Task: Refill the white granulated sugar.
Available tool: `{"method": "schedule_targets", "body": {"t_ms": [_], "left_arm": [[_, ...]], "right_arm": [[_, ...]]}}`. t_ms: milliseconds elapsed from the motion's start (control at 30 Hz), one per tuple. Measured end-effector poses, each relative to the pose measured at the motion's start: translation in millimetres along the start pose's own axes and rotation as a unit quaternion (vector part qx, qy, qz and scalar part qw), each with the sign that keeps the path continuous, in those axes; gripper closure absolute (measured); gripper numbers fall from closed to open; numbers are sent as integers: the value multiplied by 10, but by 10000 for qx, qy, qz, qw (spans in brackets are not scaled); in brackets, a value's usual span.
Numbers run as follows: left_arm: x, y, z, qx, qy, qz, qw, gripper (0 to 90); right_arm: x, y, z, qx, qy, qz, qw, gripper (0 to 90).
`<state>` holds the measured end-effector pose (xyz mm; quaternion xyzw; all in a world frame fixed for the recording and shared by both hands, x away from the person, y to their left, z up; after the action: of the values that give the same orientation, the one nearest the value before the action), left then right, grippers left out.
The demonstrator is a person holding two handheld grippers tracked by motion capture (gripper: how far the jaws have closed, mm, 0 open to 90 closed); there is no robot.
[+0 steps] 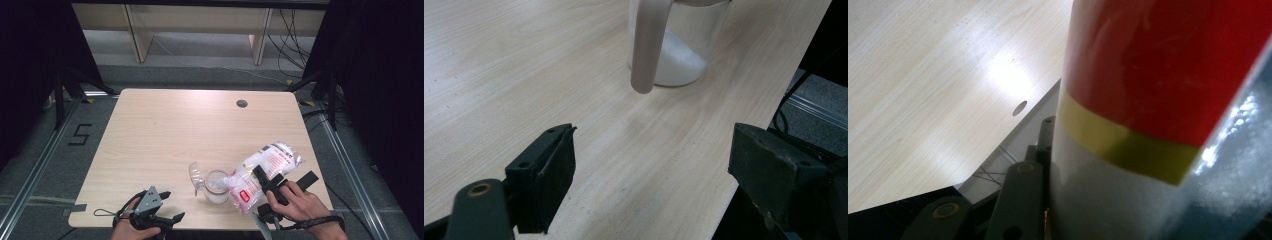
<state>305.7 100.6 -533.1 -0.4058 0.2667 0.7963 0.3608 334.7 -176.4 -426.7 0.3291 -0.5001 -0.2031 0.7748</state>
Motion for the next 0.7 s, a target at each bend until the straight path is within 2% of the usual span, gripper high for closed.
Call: {"method": "schedule_targets", "body": {"t_ms": [33,67,200,233,367,533,667,700], "left_arm": [[-1,0,-1,-1,4,4,10000,185],[13,-28,12,-52,-119,-124,9998,185],[12,-28,11,-48,-123,-143,9998,185],[12,-27,11,-48,-123,-139,9998,185],[13,-28,11,-51,-123,-138,9998,185],[13,-28,11,-51,-126,-138,9998,184],[12,-27,11,-52,-118,-116,9998,185],[0,0,4,-7,-29,10,10000,185]], "right_arm": [[3,0,1,0,-10,-8,10000,729],[3,-4,0,-40,3,-28,10000,729],[13,-15,4,-51,-22,-144,9999,730],[11,2,4,-9,-16,-50,10000,730],[8,-8,-3,-25,34,-95,9999,731],[-8,-36,1,39,126,-273,9995,732],[-28,-81,-6,51,190,-648,9977,734],[-15,-131,1,5,128,-989,9950,734]]}}
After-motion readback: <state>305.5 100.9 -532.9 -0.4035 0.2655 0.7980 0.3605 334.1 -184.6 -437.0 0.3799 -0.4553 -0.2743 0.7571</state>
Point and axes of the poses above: each handheld gripper's, and its own axes: z roughly backward along the jaws, x roughly out of its underside, y roughly to its right, the point moved 7 cm from there along -z, roughly forward along the jaws, and after that the axes turned 2 degrees about x, right-handed, at the moved point
